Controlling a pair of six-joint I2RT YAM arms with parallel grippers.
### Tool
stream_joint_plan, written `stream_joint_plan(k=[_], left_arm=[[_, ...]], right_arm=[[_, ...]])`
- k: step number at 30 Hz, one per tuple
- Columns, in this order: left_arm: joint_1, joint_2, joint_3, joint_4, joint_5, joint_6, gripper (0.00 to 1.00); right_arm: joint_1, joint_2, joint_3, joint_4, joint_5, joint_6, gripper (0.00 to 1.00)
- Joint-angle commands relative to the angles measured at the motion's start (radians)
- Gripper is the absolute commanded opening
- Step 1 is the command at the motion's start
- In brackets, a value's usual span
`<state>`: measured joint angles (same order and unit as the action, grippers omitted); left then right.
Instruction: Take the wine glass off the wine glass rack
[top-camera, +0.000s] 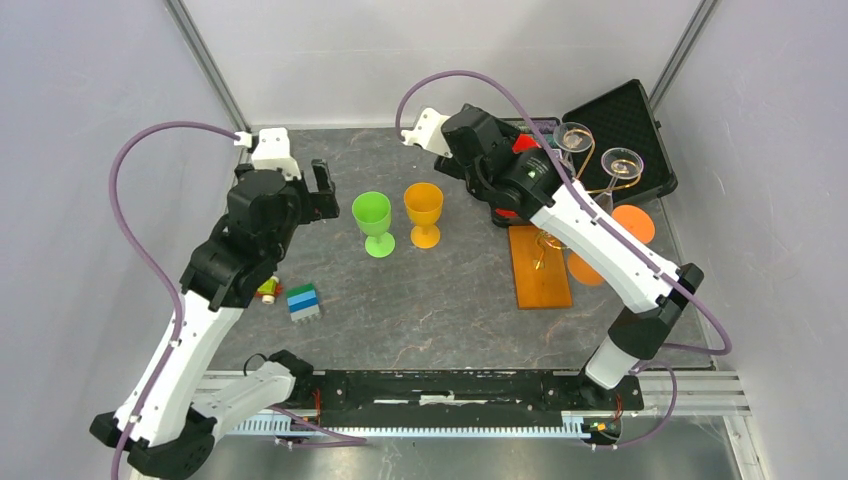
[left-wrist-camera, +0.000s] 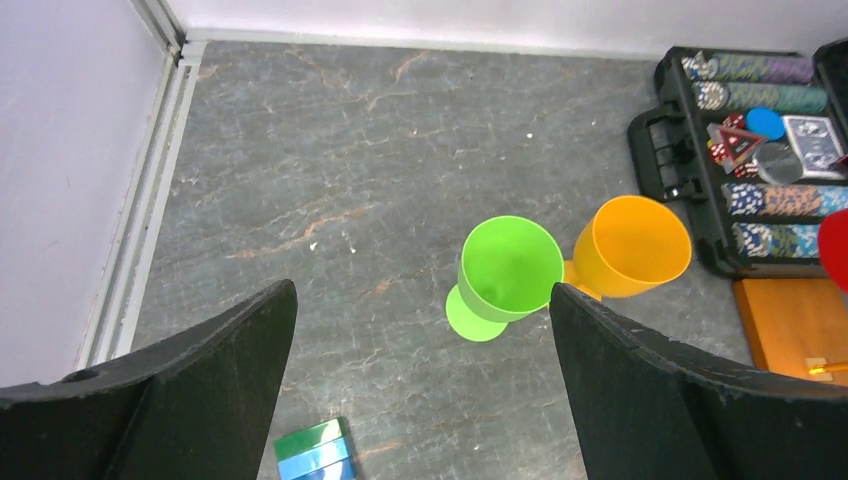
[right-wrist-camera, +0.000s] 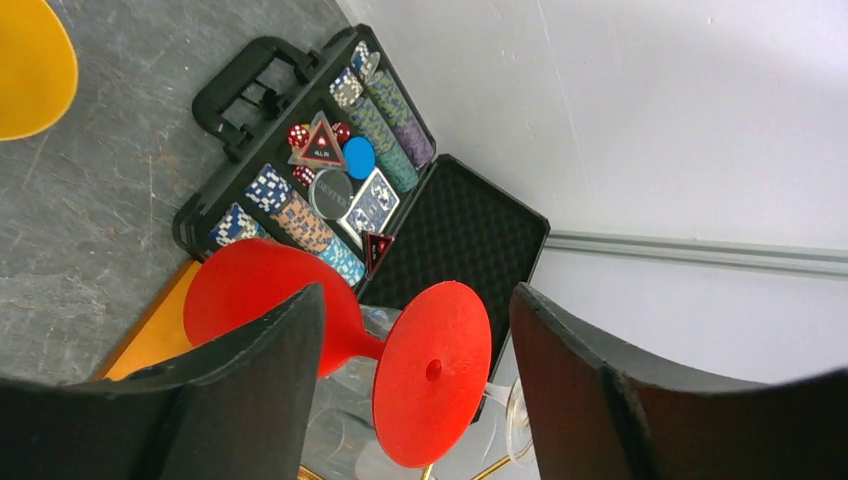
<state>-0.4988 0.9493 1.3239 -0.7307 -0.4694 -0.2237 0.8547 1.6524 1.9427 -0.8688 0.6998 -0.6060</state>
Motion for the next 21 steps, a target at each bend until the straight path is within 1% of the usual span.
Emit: stream_joint_plan(k=[1, 4, 6, 9, 12, 15, 21], left_arm=[[0.003, -0.007, -0.025, 0.098, -0.002, -0.022, 1.00], [0.003, 0.011, -0.020, 0.085, 0.017, -0.020, 1.00], [0.003, 0.018, -0.020, 0.082, 0.021, -0.020, 1.00], [0.003, 0.024, -0.023, 0.082, 0.034, -0.022, 1.00], [0.003, 0.028, -0.022, 0.083, 0.044, -0.024, 1.00], [0.003, 0.033, -0.022, 0.085, 0.055, -0.026, 1.00], [0.003, 0.039, -0.023, 0.086, 0.060, -0.031, 1.00]], right_arm=[[-0.017, 0.009, 0.004, -0.007, 0.035, 0.016, 0.71], [-0.017, 0.017, 0.004, -0.016, 0.046, 0.024, 0.63], [-0.017, 0.017, 0.001, -0.029, 0.055, 0.032, 0.61], [-0.017, 0.013, -0.004, -0.051, 0.066, 0.051, 0.61], [-0.016, 0.001, -0.020, -0.067, 0.078, 0.064, 0.66], [-0.015, -0.011, -0.043, -0.076, 0.070, 0.072, 0.66], [-0.014, -0.036, -0.085, -0.080, 0.035, 0.068, 0.53]])
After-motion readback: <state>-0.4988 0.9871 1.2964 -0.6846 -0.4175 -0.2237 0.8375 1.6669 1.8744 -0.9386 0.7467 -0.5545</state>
